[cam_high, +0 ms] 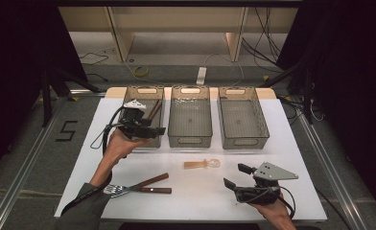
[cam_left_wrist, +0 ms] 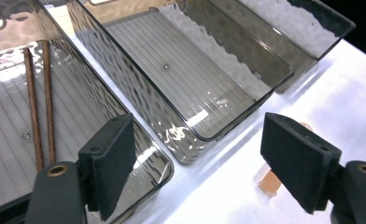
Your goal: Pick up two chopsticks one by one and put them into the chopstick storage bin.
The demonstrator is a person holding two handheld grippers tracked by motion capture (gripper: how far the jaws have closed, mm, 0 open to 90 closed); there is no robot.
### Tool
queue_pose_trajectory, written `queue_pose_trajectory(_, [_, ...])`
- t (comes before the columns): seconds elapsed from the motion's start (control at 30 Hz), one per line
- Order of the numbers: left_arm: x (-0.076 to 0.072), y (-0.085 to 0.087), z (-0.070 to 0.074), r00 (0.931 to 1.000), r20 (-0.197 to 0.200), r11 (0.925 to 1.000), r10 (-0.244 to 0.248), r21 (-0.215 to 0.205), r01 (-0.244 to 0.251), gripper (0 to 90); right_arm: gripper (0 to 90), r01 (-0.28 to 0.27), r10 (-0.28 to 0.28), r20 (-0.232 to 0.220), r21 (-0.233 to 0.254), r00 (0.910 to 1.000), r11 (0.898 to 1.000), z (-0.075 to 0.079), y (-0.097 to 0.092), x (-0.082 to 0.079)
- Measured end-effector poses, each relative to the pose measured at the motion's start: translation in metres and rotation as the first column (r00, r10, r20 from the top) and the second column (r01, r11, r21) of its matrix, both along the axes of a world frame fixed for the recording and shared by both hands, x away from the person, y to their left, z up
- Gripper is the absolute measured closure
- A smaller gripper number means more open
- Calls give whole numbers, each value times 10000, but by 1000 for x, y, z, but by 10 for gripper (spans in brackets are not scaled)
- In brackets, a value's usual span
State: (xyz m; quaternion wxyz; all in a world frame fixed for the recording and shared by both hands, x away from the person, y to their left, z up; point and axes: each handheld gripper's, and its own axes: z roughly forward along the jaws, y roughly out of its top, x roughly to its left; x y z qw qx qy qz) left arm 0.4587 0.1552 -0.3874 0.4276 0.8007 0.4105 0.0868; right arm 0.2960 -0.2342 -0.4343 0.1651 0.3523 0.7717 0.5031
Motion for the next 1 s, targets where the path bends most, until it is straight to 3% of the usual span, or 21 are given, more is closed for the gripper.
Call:
queue_pose_trajectory(0.43, [-10,-20,2,9974,60,9974,-715,55,715,223,266,40,-40,-6,19,10000,10000,0,-1,1])
queue_pose_trajectory(0.83, [-15,-37,-4,9921,-158,9910,-1248,469,1254,183,266,46,-46,-45,16,10000,10000,-1,-3,3])
queue_pose_trajectory(1.0, [-19,-47,-6,9874,-170,9851,-1570,686,1578,183,266,58,-58,-44,8,10000,10000,-1,-2,3])
